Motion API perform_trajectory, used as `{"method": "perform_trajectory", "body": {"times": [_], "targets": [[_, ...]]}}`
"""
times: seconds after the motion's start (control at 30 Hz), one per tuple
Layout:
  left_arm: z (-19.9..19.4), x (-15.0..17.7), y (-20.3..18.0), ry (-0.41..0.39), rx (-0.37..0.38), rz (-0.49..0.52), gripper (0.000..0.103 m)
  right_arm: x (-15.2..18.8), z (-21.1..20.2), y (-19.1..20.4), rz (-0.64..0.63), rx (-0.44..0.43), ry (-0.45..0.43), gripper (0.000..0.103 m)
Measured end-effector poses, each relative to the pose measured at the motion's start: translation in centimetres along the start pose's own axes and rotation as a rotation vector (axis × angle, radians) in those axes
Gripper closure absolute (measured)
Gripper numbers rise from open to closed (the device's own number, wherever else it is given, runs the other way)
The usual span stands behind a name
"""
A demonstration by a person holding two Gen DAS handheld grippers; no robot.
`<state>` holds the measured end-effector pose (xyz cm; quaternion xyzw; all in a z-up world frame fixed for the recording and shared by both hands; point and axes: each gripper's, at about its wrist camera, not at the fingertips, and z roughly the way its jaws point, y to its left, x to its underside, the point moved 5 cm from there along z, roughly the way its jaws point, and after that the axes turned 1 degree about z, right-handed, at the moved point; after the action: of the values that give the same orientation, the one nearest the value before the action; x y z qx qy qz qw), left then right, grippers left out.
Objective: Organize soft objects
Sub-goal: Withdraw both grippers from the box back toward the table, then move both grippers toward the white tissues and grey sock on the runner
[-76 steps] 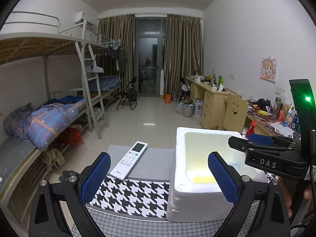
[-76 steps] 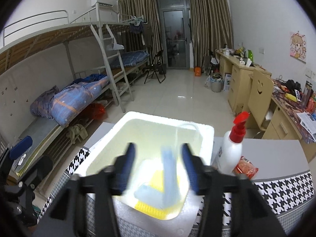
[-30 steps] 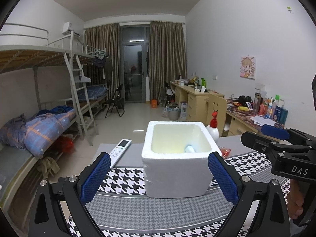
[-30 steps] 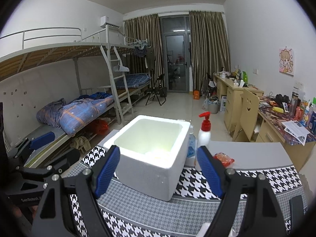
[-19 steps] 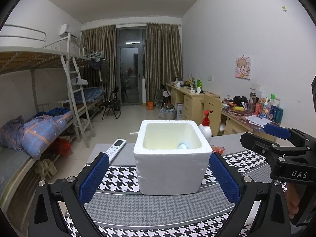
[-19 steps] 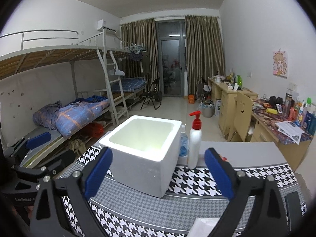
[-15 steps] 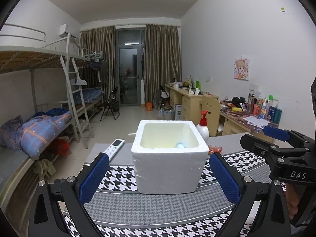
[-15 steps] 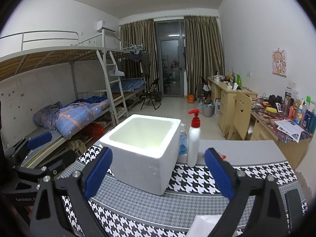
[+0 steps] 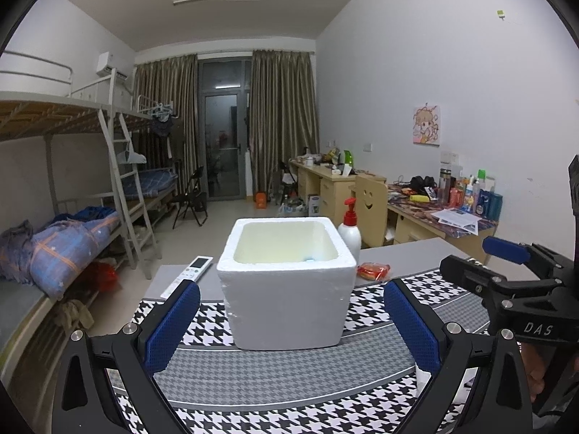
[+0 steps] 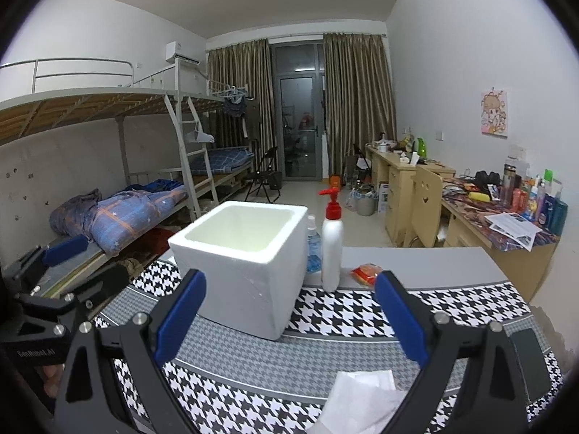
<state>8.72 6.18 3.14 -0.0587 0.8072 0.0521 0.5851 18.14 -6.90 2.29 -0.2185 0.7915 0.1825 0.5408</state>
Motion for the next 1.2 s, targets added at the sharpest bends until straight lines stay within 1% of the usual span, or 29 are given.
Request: {"method": "perform_trajectory", "body": {"times": [0.33, 0.37, 0.47, 0.57, 0.7, 1.0, 1.2], "targets": [[-0.2, 0.8, -1.2, -0.005, 0.053, -0.016, 0.001, 1.1, -1.1, -1.5, 0.027, 0.025, -0.003, 0.006], [-0.2, 0.9, -1.3, -0.002, 0.057, -0.016, 0.001, 1.2, -1.2, -1.6, 0.036, 0.022, -0.001, 0.006], [-0.1, 1.1, -1.6, 0.005, 0.068, -0.015, 0.001, 1.4, -1.4, -2.0, 0.050, 0.022, -0.007, 0.001], [-0.1, 1.4, -2.1, 0.010, 0.082, -0.010, 0.001, 1.6, -1.7, -2.1, 0.052, 0.033, -0.015, 0.001], [-0.1, 1.6, -2.6, 0.016, 0.100, -0.013, 0.001, 2.1, -1.7, -2.5, 0.066, 0.037, -0.002, 0.001], [0.0, 2.0, -3.9, 0.027, 0.149, -0.005, 0.001, 2.7, -2.9, -3.9, 0.056, 0.096, -0.013, 0.001], [0.5, 2.3, -4.9, 0.040, 0.175, 0.002, 0.001, 3.4, -3.1, -5.3, 0.075, 0.122, 0.001, 0.001]]}}
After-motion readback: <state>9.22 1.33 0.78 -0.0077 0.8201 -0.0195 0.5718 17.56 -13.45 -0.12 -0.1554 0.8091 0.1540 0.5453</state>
